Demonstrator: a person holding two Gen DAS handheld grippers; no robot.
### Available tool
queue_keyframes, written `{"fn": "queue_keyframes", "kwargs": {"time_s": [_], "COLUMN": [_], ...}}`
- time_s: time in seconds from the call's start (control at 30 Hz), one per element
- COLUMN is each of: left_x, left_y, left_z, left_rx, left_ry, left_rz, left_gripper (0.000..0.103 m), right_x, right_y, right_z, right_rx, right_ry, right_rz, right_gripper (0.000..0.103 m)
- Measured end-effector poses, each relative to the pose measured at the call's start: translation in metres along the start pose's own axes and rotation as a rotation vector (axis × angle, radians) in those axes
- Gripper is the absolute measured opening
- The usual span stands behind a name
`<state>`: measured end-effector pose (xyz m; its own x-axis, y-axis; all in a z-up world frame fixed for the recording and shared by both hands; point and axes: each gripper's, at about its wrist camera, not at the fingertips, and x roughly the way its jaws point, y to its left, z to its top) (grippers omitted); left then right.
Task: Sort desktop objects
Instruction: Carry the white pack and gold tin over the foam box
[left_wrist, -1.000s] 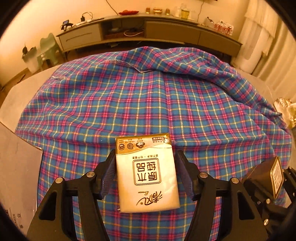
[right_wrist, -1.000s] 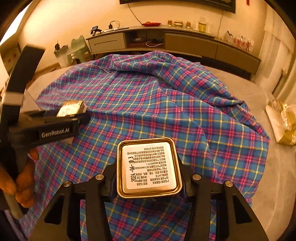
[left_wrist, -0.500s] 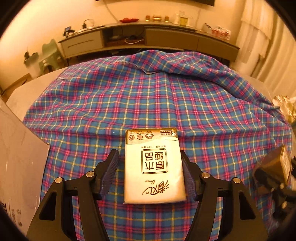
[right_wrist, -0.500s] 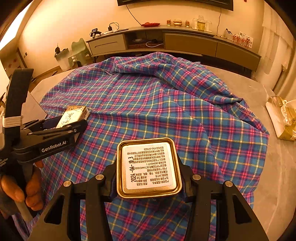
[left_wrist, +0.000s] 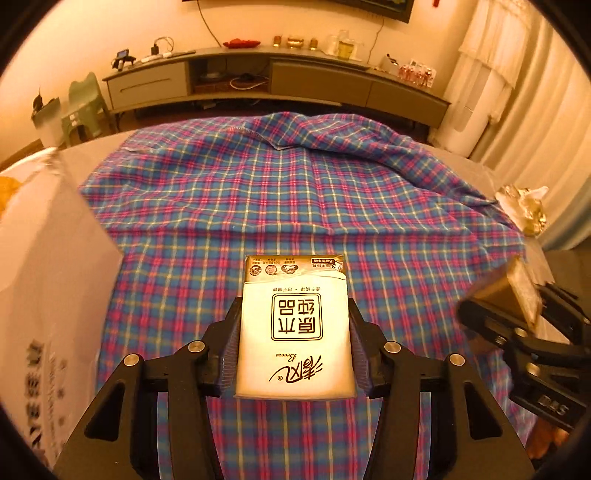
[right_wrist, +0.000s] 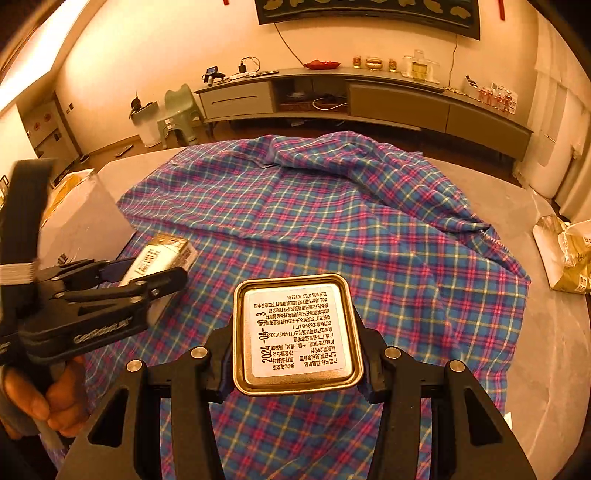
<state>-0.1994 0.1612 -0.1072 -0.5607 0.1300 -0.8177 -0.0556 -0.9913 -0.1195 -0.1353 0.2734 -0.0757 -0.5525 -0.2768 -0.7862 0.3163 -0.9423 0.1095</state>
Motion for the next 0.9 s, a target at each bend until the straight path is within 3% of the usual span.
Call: {"fn": "queue_keyframes", "kwargs": {"time_s": [0.53, 0.9], "left_x": [-0.093, -0.14], "left_y": [0.018, 0.043], "left_z": [-0.039, -0.068], "left_rx": [-0.009, -0.052], "left_ry": [-0.059, -0.08], "left_rz": [0.035, -0.009], "left_gripper": [0.053, 0.053], "right_x": [-0.041, -0.07], "right_y": [0.048, 0.103], "right_z": [-0.012, -0.039], "right_rx": [-0.009, -0.08], "right_ry": [-0.021, -0.031], "right_rz": [0.016, -0.015], "right_gripper": [0.051, 0.051]}}
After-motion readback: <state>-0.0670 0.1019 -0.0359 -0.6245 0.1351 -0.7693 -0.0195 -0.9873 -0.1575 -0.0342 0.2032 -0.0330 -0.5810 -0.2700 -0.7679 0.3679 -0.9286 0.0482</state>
